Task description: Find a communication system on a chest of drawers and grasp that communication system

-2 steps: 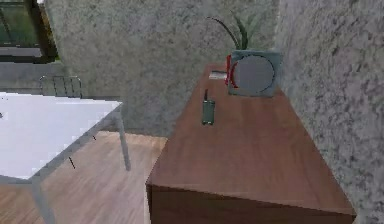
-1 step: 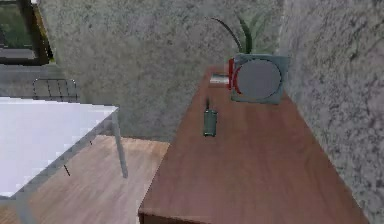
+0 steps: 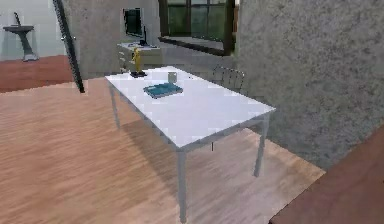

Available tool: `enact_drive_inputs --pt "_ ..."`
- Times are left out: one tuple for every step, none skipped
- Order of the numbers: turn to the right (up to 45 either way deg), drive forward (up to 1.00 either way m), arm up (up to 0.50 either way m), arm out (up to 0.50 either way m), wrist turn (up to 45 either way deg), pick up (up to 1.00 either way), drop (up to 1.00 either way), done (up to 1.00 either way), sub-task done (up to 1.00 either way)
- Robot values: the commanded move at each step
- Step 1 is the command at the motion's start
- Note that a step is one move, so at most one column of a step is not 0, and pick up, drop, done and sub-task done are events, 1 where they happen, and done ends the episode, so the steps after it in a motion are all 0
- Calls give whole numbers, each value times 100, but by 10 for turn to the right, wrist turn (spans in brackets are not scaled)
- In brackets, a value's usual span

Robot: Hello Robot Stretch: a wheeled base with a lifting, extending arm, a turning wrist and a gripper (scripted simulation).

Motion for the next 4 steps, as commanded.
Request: enact_drive_inputs --pt "-360 0 0 0 0 0 0 0 0" --pt "0 0 50 0 0 0 0 0 0" --pt "0 0 38 0 0 0 0 0 0" --pt "0 0 0 46 0 0 0 0 0"
